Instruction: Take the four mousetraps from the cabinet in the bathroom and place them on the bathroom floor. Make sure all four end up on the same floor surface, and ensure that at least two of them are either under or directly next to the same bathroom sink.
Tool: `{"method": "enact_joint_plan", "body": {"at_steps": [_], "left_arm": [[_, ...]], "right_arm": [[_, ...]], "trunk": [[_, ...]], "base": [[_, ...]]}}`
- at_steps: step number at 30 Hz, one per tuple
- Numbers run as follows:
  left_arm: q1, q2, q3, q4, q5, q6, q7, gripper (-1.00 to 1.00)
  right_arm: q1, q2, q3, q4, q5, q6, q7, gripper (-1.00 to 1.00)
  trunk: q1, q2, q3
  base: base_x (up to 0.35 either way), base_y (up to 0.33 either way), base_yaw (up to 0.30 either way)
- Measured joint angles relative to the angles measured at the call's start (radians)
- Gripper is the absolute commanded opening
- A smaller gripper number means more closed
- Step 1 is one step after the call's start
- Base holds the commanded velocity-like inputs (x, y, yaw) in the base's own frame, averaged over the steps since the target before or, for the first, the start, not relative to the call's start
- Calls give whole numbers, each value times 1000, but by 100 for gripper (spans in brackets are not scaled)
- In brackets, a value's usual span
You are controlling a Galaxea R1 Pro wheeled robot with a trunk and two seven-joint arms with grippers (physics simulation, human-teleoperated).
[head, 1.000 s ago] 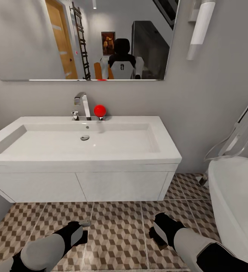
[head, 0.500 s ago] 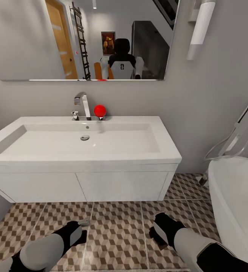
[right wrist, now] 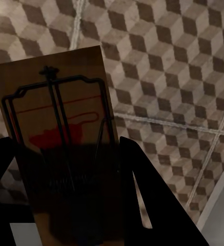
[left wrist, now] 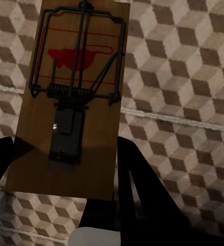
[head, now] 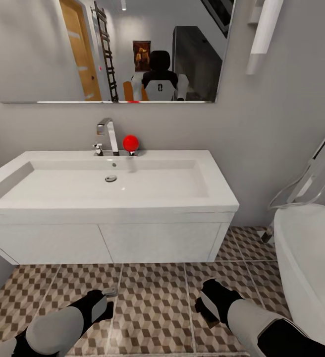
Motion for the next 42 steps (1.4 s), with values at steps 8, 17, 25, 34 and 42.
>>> {"method": "enact_joint_plan", "body": {"at_steps": [8, 17, 25, 34, 42], "left_arm": [[1, -2, 1, 1, 0, -2, 1, -100], [0, -2, 2, 2, 0, -2, 1, -100], [0, -6, 3, 1, 0, -2, 1, -100], [0, -6, 3, -2, 0, -2, 1, -100], [1, -7, 2, -4, 0, -8, 1, -100]], "right_arm": [[0, 0, 0, 1, 0, -78, 1, -100], [0, -2, -1, 3, 1, -102, 0, -100], [4, -5, -1, 8, 1, -170, 9, -100], [5, 0, 0, 7, -3, -186, 13, -100], [37, 1, -1, 12, 1, -318, 15, -100]], "trunk": [[31, -56, -25], [65, -119, -53], [96, -175, -78], [130, -238, -107], [161, -294, -132]], "base": [[0, 0, 0], [0, 0, 173], [0, 0, 15], [0, 0, 0], [0, 0, 0]]}}
